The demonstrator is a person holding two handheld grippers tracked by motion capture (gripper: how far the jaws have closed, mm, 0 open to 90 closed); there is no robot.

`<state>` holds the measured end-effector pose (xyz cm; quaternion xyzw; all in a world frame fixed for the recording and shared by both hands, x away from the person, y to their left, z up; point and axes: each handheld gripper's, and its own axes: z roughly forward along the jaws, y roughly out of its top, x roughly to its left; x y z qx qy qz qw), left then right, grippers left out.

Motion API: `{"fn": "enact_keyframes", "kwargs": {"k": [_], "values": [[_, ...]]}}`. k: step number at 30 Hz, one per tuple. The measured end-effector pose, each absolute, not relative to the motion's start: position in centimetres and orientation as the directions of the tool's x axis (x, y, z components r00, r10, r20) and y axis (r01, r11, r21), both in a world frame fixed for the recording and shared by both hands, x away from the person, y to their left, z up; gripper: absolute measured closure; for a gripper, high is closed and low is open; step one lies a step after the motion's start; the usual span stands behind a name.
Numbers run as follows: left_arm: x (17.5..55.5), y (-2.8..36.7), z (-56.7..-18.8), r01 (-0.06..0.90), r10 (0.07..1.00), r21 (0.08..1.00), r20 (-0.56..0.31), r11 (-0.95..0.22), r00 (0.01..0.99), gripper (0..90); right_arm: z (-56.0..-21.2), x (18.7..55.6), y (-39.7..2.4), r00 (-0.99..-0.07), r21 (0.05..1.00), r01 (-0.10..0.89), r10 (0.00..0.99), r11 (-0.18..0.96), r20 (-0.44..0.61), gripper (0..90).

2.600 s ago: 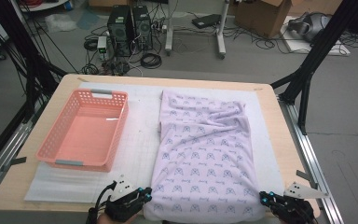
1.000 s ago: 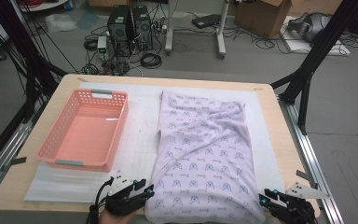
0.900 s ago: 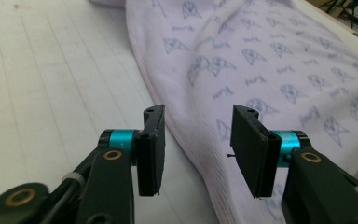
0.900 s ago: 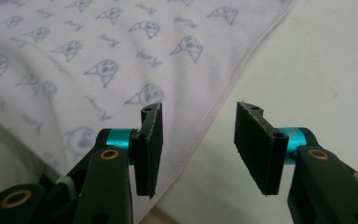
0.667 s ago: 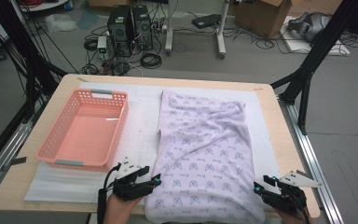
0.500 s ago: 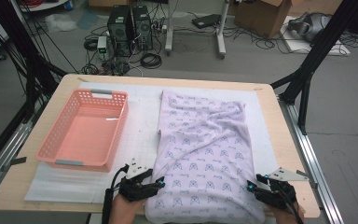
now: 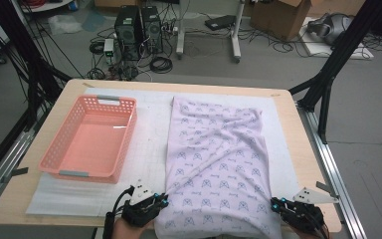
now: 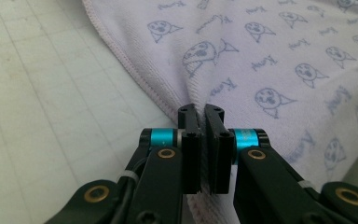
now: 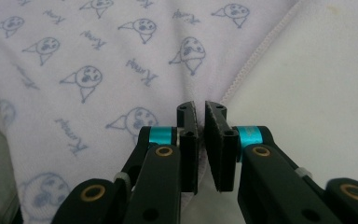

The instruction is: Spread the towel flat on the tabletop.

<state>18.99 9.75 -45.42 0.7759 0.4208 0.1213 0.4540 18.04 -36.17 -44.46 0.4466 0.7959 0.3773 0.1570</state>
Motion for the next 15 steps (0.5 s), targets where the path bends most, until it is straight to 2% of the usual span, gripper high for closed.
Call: {"fn": "enact_keyframes", "kwargs": {"k": [11,12,13,14,15], "values": [[17.3,11.0,-45.1,0.559,0.749,0.802,-0.236,-0.210,0.619,84.3,-44.0,15.7,-35.4,-0.588,0.730,0.592,0.803,0.343,0.099,83.8],[17.4,11.1,-45.1,0.556,0.754,0.807,-0.235,-0.201,0.613,79.5,-44.0,15.7,-35.5,-0.586,0.736,0.588,0.804,0.337,0.100,81.8],[17.5,11.1,-45.1,0.557,0.765,0.809,-0.237,-0.186,0.599,69.3,-44.0,15.7,-35.6,-0.580,0.739,0.587,0.809,0.331,0.098,78.3],[17.6,11.2,-45.1,0.557,0.770,0.812,-0.240,-0.175,0.591,63.2,-43.9,15.8,-35.7,-0.567,0.746,0.586,0.818,0.316,0.099,75.1],[17.7,11.4,-45.1,0.554,0.773,0.815,-0.238,-0.169,0.588,60.3,-43.9,15.8,-35.9,-0.555,0.753,0.588,0.824,0.295,0.110,72.0]]}}
